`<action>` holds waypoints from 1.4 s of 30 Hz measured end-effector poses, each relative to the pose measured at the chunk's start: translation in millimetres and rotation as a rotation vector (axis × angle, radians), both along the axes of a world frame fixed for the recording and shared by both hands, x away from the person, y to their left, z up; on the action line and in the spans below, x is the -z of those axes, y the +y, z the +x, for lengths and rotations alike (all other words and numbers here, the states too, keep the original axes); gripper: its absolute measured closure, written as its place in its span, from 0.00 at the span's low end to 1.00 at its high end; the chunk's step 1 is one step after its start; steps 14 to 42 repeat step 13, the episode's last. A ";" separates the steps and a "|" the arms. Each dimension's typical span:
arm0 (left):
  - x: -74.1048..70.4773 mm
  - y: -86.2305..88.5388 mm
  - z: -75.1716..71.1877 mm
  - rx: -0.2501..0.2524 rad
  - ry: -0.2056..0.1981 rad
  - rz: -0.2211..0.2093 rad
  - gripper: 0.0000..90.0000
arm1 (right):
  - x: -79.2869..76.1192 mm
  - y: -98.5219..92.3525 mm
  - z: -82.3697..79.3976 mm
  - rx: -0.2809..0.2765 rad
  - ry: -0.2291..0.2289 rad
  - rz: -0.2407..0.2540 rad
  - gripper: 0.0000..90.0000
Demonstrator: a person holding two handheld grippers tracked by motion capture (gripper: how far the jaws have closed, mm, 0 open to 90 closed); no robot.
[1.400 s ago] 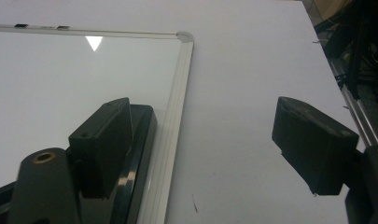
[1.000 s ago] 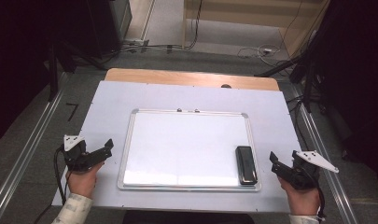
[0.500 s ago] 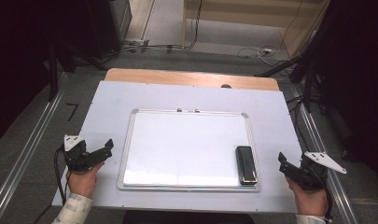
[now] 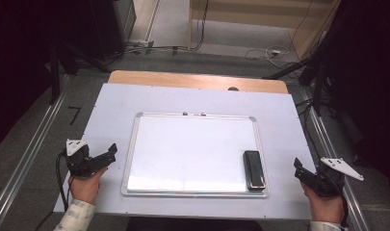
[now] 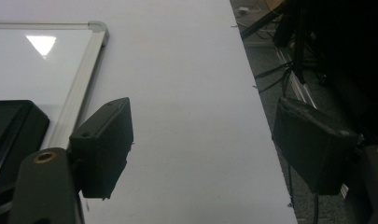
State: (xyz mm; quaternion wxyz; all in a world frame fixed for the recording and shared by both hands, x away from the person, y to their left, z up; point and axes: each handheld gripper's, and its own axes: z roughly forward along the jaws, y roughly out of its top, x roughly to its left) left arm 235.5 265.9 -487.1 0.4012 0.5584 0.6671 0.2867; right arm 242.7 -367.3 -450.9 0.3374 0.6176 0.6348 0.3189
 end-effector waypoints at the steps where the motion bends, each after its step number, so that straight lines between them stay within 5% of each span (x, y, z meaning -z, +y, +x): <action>1: 0.0 0.1 0.0 0.001 -0.001 0.000 0.02 | 0.7 -1.4 0.3 0.002 0.003 -0.001 0.22; 13: -0.1 -0.1 0.0 -0.001 -0.001 0.000 0.02 | 8.7 -16.8 4.1 0.037 0.008 -0.009 0.21; 42: -0.1 -0.1 0.0 -0.001 -0.001 0.000 0.02 | 8.7 -16.8 4.1 0.037 0.008 -0.009 0.21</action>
